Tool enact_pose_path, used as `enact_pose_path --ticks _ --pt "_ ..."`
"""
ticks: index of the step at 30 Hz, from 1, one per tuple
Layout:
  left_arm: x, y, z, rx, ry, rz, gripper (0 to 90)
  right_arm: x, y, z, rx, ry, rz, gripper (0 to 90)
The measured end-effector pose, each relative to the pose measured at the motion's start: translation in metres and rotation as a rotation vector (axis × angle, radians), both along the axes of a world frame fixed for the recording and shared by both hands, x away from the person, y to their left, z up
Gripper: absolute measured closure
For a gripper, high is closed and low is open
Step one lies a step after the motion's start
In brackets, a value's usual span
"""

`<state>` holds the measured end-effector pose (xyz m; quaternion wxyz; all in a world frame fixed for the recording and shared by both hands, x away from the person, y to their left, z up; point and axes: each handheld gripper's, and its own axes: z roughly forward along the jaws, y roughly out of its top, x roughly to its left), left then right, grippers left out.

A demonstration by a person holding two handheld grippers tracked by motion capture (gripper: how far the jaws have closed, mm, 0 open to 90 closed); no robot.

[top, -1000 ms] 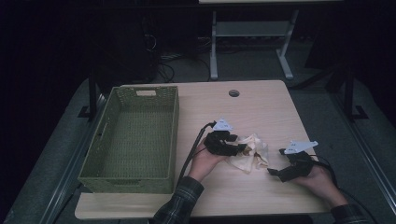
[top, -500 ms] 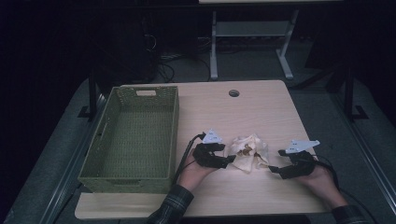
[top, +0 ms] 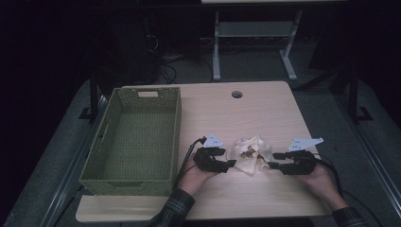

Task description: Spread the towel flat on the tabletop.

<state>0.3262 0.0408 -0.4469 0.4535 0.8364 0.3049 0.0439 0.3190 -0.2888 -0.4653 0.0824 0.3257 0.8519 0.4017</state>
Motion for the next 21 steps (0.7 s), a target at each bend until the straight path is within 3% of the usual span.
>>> enact_pose_path --ticks 1,3,7,14,21 --pt "0.0 0.0 0.0 0.0 0.0 0.0 37.6 0.0 0.0 0.0 0.0 0.0 0.0 55.7" --pt "0.001 0.0 -0.001 0.006 -0.009 -0.001 37.6 0.003 0.001 -0.002 -0.001 0.037 0.018 67.4" --pt "0.002 -0.001 -0.002 0.016 -0.01 -0.009 37.6 0.005 0.001 -0.003 -0.005 0.049 0.02 85.9" --pt "0.001 -0.004 0.0 0.022 -0.021 -0.018 37.6 0.008 -0.009 0.012 0.008 -0.009 -0.016 88.1" --pt "0.001 -0.007 0.001 0.018 -0.031 -0.025 38.0 0.022 -0.015 0.034 0.035 -0.07 -0.026 88.6"
